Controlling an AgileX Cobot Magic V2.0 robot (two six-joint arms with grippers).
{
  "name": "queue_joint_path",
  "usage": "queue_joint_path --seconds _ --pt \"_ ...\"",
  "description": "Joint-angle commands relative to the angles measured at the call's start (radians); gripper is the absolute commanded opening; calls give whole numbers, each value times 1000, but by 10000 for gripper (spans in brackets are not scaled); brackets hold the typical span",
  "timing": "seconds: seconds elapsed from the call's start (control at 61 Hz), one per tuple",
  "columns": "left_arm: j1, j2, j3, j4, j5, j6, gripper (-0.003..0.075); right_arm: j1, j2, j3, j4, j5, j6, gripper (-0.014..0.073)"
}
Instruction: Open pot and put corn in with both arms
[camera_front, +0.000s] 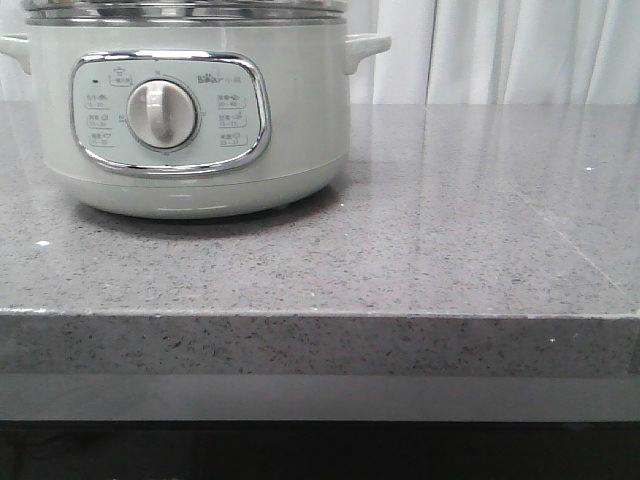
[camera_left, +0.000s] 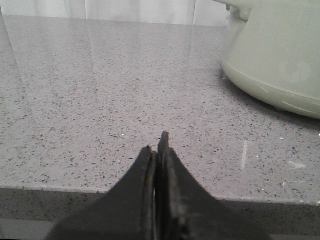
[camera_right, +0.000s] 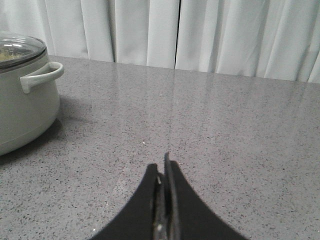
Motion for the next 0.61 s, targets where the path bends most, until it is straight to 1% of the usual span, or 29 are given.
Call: queue_joint_path --seconds 0.0,0.476,0.591 --pt "1 -22 0 -2 -80 -12 -18 0 9 -29 3 -73 -13 -68" --pt "1 -22 0 -2 -80 -12 -18 5 9 -26 3 -75 -13 -68" --pt "1 -22 0 -2 -80 -12 -18 5 9 8 -75 -81 8 -68"
